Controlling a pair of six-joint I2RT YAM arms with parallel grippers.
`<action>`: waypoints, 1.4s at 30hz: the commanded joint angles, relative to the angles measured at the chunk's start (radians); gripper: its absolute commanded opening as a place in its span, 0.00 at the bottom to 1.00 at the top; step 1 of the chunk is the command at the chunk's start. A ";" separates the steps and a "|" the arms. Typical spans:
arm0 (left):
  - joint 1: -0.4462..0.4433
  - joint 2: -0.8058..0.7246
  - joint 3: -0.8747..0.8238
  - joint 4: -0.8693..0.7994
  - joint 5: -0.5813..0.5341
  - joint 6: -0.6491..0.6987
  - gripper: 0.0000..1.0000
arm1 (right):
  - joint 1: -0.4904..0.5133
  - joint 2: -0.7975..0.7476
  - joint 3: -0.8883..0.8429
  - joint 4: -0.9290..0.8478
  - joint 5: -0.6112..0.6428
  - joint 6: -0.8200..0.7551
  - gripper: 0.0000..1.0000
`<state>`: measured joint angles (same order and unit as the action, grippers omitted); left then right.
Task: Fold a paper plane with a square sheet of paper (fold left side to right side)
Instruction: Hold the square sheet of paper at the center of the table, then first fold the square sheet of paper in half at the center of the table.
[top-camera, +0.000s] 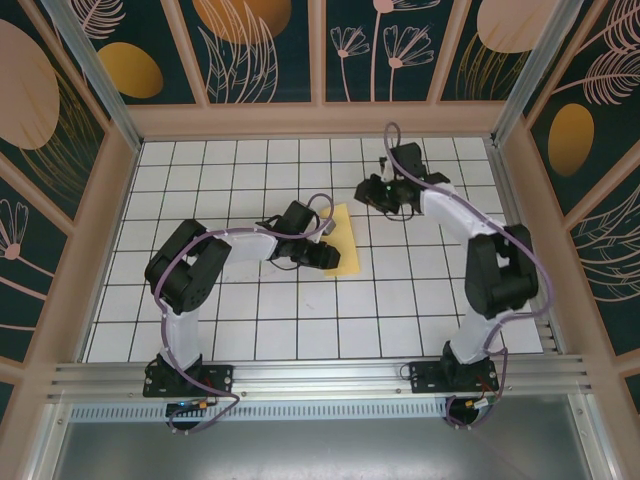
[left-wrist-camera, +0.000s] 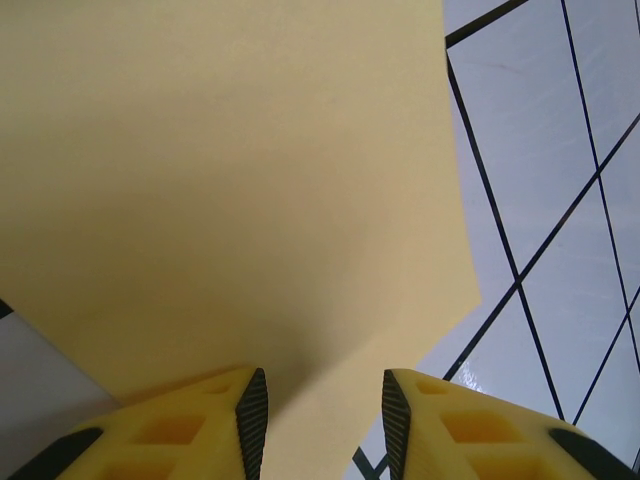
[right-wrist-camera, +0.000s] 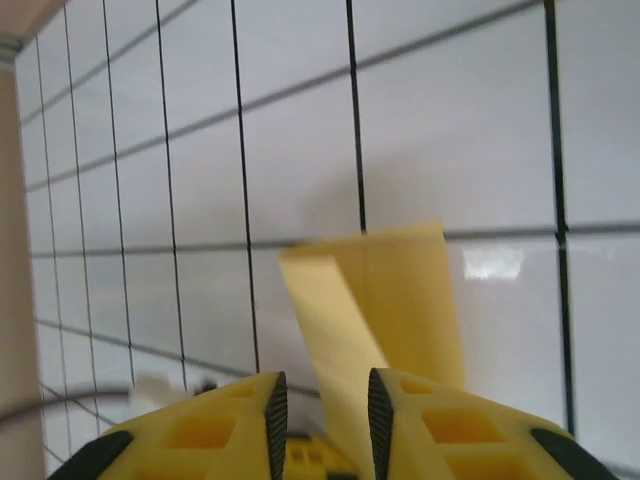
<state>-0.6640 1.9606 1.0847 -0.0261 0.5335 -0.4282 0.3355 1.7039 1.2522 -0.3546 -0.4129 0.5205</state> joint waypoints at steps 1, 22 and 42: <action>-0.018 0.040 -0.016 -0.052 -0.052 -0.005 0.39 | 0.024 -0.090 -0.174 0.009 -0.068 0.007 0.23; -0.024 0.020 0.020 -0.058 -0.037 -0.024 0.40 | 0.156 0.077 -0.334 0.086 0.011 0.106 0.01; 0.072 0.066 0.166 -0.028 -0.001 -0.089 0.43 | 0.157 0.100 -0.390 0.054 0.046 0.076 0.01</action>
<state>-0.5919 2.0136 1.2602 -0.0708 0.5377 -0.5034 0.4911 1.7592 0.9009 -0.2413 -0.4526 0.6083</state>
